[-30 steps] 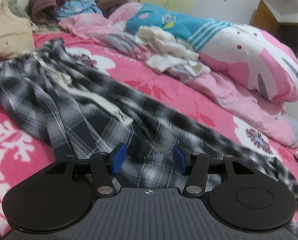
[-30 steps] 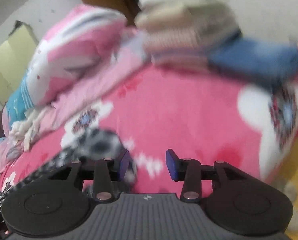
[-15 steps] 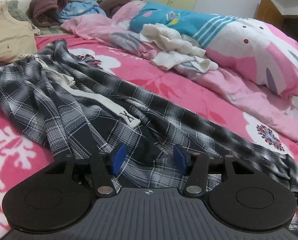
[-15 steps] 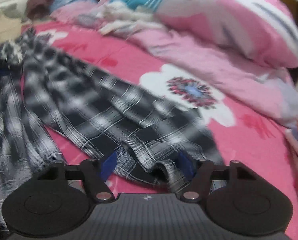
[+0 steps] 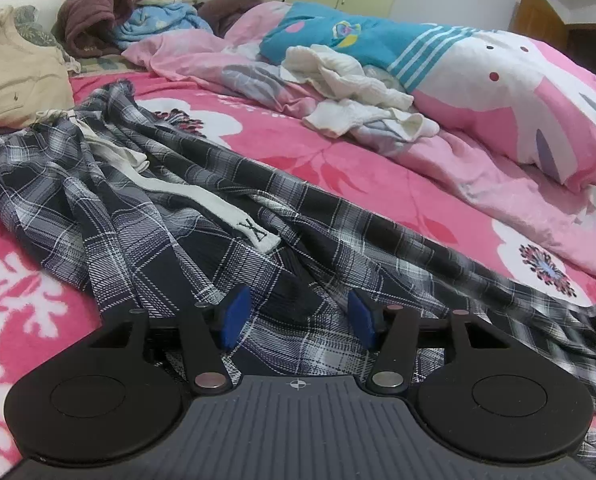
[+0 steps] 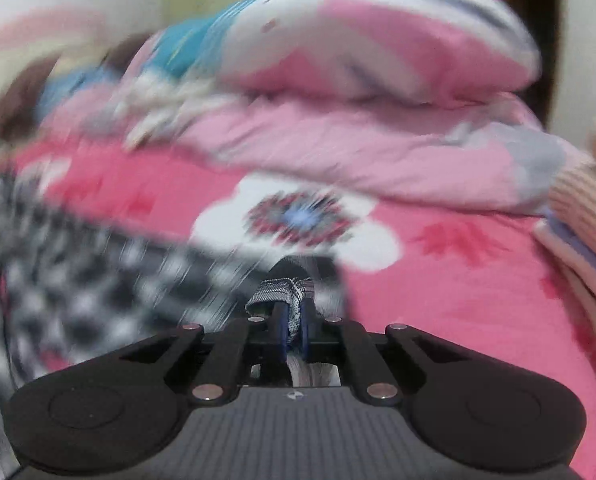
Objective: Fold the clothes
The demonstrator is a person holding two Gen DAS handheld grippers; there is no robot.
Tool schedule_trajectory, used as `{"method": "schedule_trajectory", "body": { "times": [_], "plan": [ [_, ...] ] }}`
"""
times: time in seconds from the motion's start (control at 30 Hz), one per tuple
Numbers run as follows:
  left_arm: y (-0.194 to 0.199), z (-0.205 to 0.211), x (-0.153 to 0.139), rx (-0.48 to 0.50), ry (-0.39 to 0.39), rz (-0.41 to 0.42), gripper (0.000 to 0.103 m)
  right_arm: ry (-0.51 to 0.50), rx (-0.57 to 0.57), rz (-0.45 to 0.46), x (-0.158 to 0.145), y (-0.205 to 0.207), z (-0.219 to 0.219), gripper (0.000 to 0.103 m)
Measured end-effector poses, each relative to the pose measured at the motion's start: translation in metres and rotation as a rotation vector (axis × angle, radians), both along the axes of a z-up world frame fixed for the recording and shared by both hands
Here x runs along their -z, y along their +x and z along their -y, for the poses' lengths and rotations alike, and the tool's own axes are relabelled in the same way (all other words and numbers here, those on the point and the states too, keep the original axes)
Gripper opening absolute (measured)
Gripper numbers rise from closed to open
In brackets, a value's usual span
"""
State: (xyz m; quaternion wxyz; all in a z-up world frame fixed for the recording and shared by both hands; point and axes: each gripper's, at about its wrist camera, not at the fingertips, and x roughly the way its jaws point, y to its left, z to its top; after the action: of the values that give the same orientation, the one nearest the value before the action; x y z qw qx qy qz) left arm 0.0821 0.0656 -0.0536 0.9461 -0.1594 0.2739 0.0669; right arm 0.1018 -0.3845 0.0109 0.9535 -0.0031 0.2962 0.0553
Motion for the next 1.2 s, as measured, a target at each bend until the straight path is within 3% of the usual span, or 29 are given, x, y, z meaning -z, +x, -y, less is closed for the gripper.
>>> {"method": "schedule_trajectory", "body": {
  "times": [0.17,0.3,0.53,0.63,0.7,0.77,0.8,0.97,1.07,1.2],
  "plan": [
    [0.001,0.000,0.001,0.001,0.000,-0.001,0.054,0.183,0.186,0.044,-0.014,0.019,0.073,0.004],
    [0.001,0.000,0.001,-0.001,0.006,-0.002,0.054,0.262,0.299,0.034,0.003,0.036,0.115,0.004],
    [0.002,0.003,0.002,-0.003,0.022,-0.004,0.055,0.295,0.446,-0.044,0.052,0.057,0.150,0.006],
    [0.001,0.002,0.001,-0.003,0.015,-0.003,0.055,0.278,0.469,-0.064,0.057,0.050,0.152,0.008],
    [0.001,0.002,0.001,-0.005,0.009,-0.002,0.055,0.260,0.482,-0.073,0.059,0.044,0.151,0.014],
    [-0.001,0.002,0.000,-0.008,0.007,0.003,0.055,0.227,0.477,-0.034,0.046,0.032,0.146,0.027],
    [-0.002,0.001,-0.001,-0.010,0.003,0.009,0.055,0.210,0.473,-0.011,0.039,0.025,0.142,0.029],
    [-0.017,-0.003,-0.015,-0.029,-0.015,0.114,0.055,0.108,0.326,0.114,-0.016,0.011,0.095,0.030],
    [-0.016,-0.005,-0.024,-0.049,-0.033,0.148,0.055,0.046,0.138,0.175,-0.049,0.016,0.040,0.038],
    [0.008,-0.018,-0.029,-0.063,-0.115,0.090,0.055,0.009,-0.195,0.198,-0.075,0.047,-0.058,0.045]
  ]
}}
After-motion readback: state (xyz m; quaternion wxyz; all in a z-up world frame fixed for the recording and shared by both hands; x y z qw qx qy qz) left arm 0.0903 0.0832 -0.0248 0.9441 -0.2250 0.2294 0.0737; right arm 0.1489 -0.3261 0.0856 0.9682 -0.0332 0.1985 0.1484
